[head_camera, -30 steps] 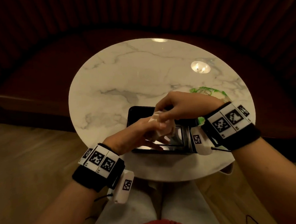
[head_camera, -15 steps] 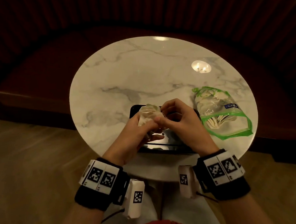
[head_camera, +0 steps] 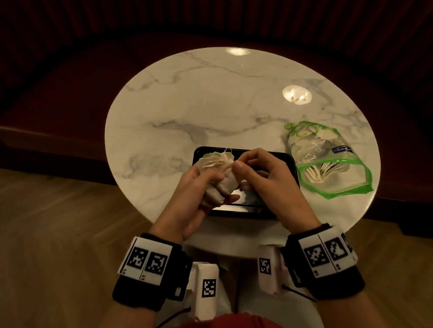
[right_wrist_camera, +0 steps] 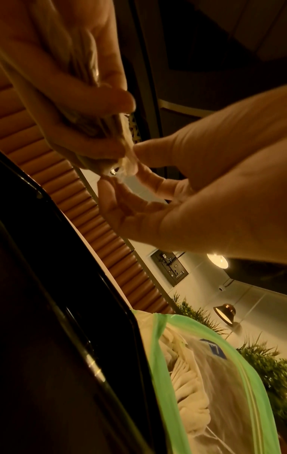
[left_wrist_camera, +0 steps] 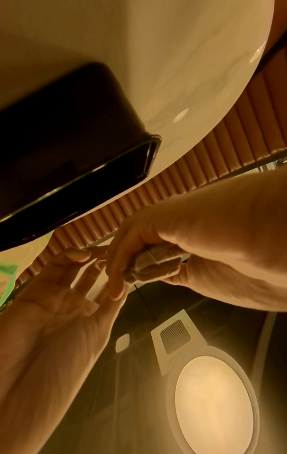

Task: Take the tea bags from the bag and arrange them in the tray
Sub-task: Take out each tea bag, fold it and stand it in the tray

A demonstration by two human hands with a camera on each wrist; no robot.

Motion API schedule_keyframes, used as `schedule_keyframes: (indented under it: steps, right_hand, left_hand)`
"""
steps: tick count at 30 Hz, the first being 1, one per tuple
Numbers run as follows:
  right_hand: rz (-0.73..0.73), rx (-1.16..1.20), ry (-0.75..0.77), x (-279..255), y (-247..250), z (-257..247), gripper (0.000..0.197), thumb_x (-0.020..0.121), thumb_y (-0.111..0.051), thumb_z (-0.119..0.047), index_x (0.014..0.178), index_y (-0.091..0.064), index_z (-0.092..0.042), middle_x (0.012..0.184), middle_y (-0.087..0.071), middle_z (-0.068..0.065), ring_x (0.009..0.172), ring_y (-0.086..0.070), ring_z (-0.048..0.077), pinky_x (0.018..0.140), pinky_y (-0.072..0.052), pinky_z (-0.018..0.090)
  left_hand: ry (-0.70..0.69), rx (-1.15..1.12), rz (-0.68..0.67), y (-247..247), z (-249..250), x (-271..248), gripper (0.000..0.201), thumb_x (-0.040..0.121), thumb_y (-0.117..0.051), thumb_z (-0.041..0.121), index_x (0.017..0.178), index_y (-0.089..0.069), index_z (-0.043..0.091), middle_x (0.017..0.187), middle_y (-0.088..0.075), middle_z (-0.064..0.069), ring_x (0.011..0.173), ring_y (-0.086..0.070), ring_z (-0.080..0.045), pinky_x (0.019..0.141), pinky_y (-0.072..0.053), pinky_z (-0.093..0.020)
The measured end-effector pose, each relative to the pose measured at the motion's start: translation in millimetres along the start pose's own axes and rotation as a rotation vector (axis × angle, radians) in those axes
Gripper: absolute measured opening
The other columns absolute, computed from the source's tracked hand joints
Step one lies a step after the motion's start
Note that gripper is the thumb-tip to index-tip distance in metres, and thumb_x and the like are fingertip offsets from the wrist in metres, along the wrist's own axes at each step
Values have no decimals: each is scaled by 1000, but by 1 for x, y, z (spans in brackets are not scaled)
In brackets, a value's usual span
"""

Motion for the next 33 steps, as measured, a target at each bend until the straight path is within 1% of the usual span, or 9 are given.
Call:
schedule_keyframes:
  steps: [6,10,13,16,20,23,26,31,33]
  right_hand:
    - [61,52,-14,-2,6,5,18,88,-70,-20,104,-62,-18,94,-69,8,88,-68,23,75,-57,33]
    - [92,94,-1,-4,9,5,9,89,-68,-13,96,-65,-16,90,-70,9,79,-67,21,65,-54,28]
    - [19,219,-8,-5,5,3,12,93,-60,-8,98,-71,-10,95,-72,11,86,-67,20,73,-56,29]
    - [-78,381,-49,-5,2,-1,28,96,-47,4,103,-71,-8,100,-73,7,90,-67,17,80,-56,26]
    - [-146,136,88,-4,3,-18,26,91,-61,0,110,-71,-13,106,-73,6,97,-69,19,87,-56,32]
    - [-108,-46,190,1,7,-32,13,84,-70,-15,97,-73,-19,101,-68,3,89,-67,18,82,-56,30]
    - [-95,-157,221,11,11,-38,8,85,-71,-15,92,-70,-18,98,-64,1,86,-63,13,81,-54,31]
    - [-144,-340,170,37,18,-43,8,89,-68,-21,95,-72,-17,87,-71,-5,81,-67,8,70,-56,24]
    - [-150,-464,197,49,17,-47,12,88,-70,-25,97,-74,-18,84,-71,-10,77,-65,1,68,-51,16]
  left_hand:
    - [-42,31,100,5,-2,-1,16,90,-57,-2,101,-64,7,93,-71,-9,83,-68,-22,57,-58,-30]
    - [-61,23,157,9,-4,-1,17,87,-66,9,103,-66,7,98,-71,-11,86,-69,-21,57,-58,-29]
    - [-95,-10,202,14,-3,1,21,87,-66,13,107,-65,9,98,-73,-10,87,-70,-20,62,-60,-31]
    - [-115,-54,221,16,1,1,23,88,-65,13,110,-64,10,94,-74,-6,80,-71,-14,57,-57,-25]
    - [-129,-53,232,18,6,3,26,89,-65,12,114,-64,5,101,-71,-13,84,-68,-17,58,-57,-24]
    - [-126,-45,250,20,6,3,34,89,-65,13,121,-61,1,103,-69,-15,80,-68,-16,59,-57,-23]
    - [-136,-31,291,26,7,2,34,89,-65,15,120,-61,3,99,-69,-13,74,-69,-14,51,-53,-23]
    - [-184,-61,361,42,16,-2,20,91,-64,13,110,-64,8,99,-72,-9,81,-71,-15,54,-55,-23]
    - [-196,-96,380,48,19,-4,14,91,-63,13,105,-64,11,93,-74,-6,79,-72,-14,54,-55,-22]
Point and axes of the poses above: each hand's wrist, its own x-axis towards the middle knuckle, its own y-axis out of the back of the hand, z = x × y, the point moved 7 cm from there along x, towards the middle knuckle
